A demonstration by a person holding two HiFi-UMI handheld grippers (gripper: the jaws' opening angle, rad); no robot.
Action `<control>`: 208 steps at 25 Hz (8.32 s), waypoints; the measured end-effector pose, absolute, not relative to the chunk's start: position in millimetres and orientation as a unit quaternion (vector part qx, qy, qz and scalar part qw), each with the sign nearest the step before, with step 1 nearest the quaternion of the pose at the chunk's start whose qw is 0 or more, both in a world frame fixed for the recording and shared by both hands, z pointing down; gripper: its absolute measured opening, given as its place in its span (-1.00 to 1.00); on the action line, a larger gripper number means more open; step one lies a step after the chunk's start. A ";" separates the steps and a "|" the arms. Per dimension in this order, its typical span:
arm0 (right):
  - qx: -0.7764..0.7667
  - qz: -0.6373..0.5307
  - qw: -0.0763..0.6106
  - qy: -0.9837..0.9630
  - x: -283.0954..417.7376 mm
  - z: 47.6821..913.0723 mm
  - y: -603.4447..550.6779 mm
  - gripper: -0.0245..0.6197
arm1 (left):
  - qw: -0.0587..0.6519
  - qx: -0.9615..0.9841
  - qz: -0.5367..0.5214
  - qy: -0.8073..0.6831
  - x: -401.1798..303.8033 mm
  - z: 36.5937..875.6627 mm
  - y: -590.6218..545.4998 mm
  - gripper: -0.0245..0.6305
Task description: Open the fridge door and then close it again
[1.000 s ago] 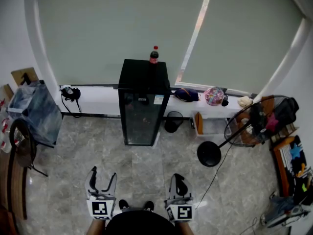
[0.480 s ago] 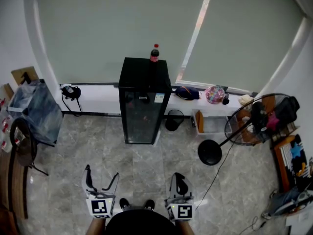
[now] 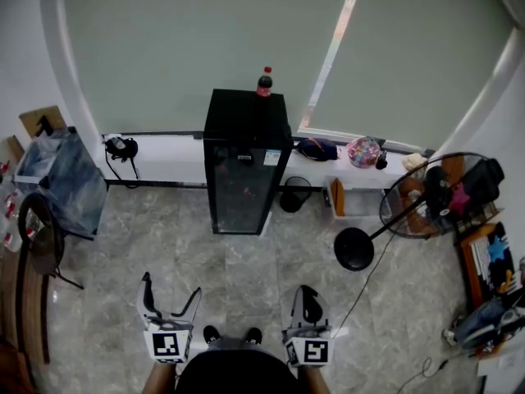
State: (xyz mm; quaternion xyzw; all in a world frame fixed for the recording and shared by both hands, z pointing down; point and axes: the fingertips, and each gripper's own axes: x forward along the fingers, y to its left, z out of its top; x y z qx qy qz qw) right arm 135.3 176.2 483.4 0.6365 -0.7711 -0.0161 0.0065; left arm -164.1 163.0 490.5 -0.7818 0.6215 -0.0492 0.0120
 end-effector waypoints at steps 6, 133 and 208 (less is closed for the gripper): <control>0.648 -0.016 -0.001 -0.761 125.0 475.0 184.1 -0.91 | 0.015 -0.793 -0.044 0.608 -169.2 489.7 164.4 0.62; 0.657 0.000 0.064 -0.751 102.2 496.5 -145.0 -0.90 | -0.117 -0.803 -0.133 0.569 -193.9 620.3 -245.4 0.48; 0.708 0.013 0.097 -0.699 129.4 507.0 -127.0 -0.90 | -0.181 -0.836 -0.341 0.390 -157.9 811.0 -384.9 -0.63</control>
